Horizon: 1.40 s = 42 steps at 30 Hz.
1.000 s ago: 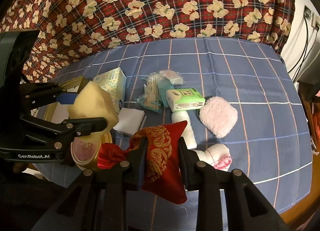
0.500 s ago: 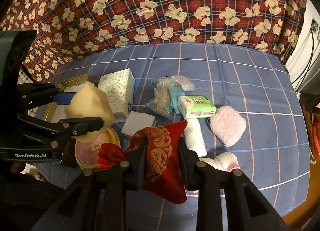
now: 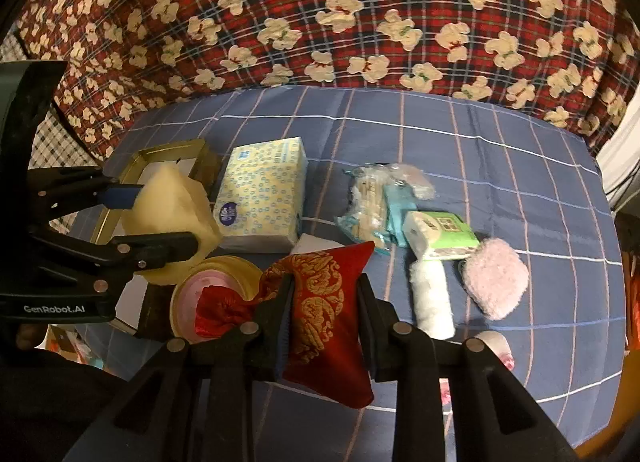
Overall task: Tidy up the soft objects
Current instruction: 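Lift the yellow sponge with the left tool while the right tool lifts the red pouch, then carry the sponge with the left tool while the right tool carries the pouch over the gold tray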
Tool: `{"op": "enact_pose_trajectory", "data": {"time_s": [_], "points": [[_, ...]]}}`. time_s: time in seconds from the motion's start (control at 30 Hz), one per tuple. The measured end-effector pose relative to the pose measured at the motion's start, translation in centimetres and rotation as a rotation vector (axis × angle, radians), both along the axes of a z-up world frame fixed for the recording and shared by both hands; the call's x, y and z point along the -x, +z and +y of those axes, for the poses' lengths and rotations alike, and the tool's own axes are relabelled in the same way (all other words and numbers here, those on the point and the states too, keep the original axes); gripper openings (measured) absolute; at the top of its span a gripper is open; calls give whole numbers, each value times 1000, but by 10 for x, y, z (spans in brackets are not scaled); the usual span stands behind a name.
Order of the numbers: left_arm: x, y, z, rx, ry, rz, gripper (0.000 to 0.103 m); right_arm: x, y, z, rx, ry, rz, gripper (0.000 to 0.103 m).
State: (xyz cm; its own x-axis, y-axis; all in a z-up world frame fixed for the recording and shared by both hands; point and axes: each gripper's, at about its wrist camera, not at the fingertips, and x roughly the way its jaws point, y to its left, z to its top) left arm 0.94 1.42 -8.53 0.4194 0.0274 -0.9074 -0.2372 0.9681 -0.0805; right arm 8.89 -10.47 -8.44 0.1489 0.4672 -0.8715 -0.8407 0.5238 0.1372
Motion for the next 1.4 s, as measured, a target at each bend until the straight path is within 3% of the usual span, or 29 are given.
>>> {"op": "enact_pose_trajectory", "data": {"time_s": [1.4], "points": [[92,-9,92,7,276,23,55,63,-10,117,1,274,21,31]]}}
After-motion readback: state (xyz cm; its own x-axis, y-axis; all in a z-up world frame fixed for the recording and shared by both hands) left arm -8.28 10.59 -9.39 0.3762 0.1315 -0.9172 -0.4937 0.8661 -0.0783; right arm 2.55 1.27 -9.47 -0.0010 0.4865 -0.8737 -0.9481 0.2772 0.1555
